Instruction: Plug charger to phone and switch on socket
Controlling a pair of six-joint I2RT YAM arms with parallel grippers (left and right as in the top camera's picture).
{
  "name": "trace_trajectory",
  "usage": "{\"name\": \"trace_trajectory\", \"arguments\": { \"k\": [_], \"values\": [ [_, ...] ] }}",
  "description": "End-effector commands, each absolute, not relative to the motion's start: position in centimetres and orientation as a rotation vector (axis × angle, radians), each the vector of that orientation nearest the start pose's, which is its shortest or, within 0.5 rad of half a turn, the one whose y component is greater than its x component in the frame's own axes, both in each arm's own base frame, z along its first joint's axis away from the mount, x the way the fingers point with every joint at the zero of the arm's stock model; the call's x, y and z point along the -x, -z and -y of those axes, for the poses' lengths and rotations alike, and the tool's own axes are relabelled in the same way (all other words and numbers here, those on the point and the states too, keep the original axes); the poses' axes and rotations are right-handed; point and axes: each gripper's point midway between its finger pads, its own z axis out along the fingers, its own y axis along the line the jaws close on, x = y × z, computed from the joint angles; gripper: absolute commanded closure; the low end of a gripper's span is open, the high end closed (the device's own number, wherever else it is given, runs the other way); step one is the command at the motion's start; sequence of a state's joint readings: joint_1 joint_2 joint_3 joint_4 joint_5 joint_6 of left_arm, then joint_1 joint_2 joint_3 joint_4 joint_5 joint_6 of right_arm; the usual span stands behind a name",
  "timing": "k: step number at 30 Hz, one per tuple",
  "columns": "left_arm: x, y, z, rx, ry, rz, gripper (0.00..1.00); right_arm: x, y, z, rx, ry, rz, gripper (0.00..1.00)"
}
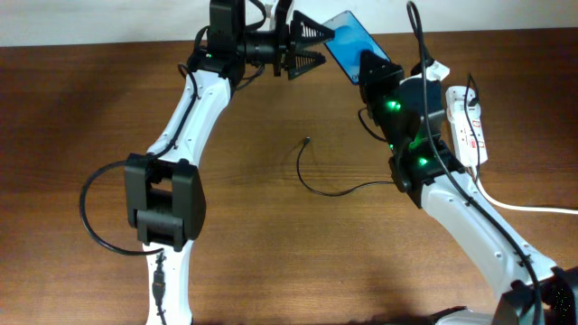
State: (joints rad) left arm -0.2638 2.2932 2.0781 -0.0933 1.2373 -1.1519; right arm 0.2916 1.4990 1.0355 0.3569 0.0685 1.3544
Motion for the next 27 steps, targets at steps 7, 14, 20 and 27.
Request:
{"name": "trace_trajectory", "arguments": {
  "k": [7,14,20,27],
  "values": [
    [-51.9,-28.5,31.1,0.051,2.024,-2.237,0.22,-47.6,-29.1,-17.2,-0.967,-1.184,-1.586,0.96],
    [-52.5,-28.7,32.2,0.106,1.990,-2.210,0.32,-47.5,-28.7,-17.5,-0.968,-1.181,-1.604,0.96],
    [-51.8,-28.7,33.7,0.209,2.048,-2.260,0.41,-47.6,-28.7,-17.2,-0.981,-1.163,-1.589,0.96],
    [-50.9,-31.4,35.4,0.147,2.140,-2.180,0.49,-47.1,-28.8,-18.4,-0.963,-1.181,-1.604,0.96]
  ]
}}
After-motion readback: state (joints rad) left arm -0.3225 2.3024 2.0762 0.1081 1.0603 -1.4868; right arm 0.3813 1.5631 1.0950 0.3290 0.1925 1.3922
